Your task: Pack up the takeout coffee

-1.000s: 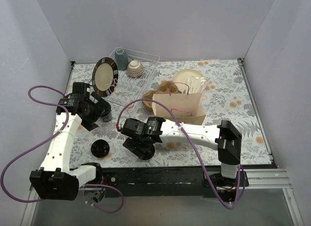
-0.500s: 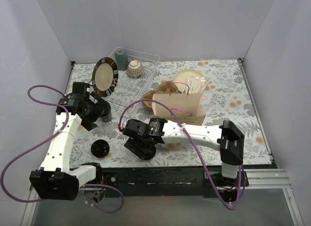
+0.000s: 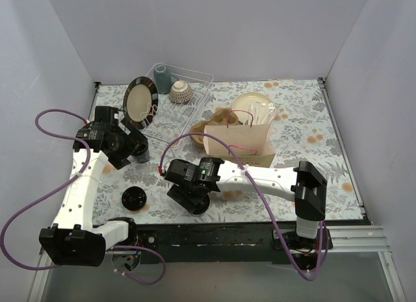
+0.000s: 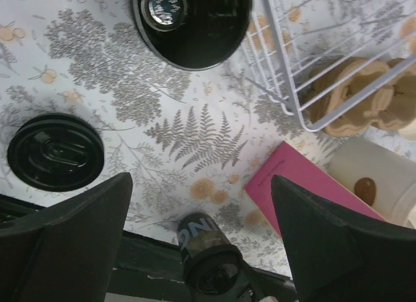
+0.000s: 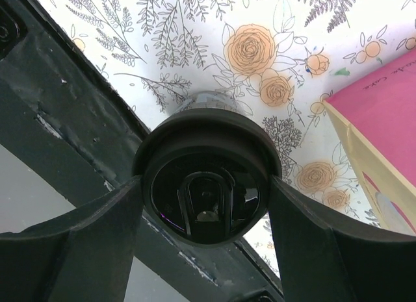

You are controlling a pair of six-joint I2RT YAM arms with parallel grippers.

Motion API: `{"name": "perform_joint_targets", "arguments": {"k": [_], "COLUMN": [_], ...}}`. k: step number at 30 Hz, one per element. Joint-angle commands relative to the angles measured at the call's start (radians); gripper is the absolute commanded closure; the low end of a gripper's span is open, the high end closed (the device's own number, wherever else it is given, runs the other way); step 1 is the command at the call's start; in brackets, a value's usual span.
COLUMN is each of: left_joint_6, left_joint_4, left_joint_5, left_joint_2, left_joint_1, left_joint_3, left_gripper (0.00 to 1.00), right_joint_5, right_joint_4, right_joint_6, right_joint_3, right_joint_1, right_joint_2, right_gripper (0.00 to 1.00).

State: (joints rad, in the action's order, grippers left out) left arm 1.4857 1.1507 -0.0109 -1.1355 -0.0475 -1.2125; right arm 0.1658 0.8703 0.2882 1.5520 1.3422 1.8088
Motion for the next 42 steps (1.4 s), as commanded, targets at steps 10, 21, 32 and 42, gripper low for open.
{"name": "perform_joint_targets", "arguments": {"k": [10,21,32,42], "left_joint_6": [0.019,0.131,0.168,0.053], "left_joint_4": [-0.183,-0.256,-0.247,-0.18], "left_joint_5": [0.295,0.187,0.141,0.063], "left_joint_2": [-0.078,-0.283,-0.273,-0.302], "left_joint_1": [-0.193,-0.526,-0.588,-0.588], "left_joint_3": [-0.28,-0.41,-0.357,-0.401], "left_gripper": [0.2,0.24,0.28,0.33], "right_joint_5": [0.024,0.026,0.044,0.104], "right_joint_4": [0.067,0.134,0.168,0.263], "right_joint_6": [0.1,0.23,0.121,0.046], "right_joint_3": [-0.174,-0.302,-0.014,0.383], "right_joint_1": [0.002,0.002,0.002,0.002], "right_joint_2": [-0.307,-0.571,-0.596,-0.465], "right_gripper": [0.31,0.34,0.36,0.37]}}
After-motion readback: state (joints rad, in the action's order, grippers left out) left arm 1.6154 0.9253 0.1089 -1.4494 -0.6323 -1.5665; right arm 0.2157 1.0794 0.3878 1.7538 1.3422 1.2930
